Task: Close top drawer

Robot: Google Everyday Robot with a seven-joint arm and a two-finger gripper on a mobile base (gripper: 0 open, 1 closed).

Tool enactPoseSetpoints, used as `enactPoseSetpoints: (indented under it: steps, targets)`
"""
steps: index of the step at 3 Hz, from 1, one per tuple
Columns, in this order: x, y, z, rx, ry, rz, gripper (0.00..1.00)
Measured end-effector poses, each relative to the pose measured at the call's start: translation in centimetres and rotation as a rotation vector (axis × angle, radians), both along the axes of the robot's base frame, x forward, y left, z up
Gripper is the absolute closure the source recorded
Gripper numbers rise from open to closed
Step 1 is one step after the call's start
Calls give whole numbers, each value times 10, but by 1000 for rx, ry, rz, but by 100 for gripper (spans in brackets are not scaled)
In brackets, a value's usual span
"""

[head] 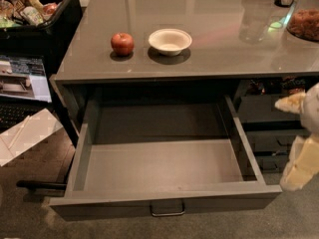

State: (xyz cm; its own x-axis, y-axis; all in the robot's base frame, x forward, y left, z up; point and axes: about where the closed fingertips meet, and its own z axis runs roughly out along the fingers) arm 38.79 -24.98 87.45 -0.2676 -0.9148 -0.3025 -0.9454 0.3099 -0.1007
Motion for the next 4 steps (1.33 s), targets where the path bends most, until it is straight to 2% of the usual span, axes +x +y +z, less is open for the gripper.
enactPoseSetpoints:
  steps: [1, 2, 3, 4]
  targets:
    - [-20, 5, -50, 79, -11, 37, 0]
    - [-32, 12, -92, 124, -84, 81, 0]
    - [-21, 24, -132, 150, -152, 129, 0]
    - [-2, 41, -164, 161, -175, 171, 0]
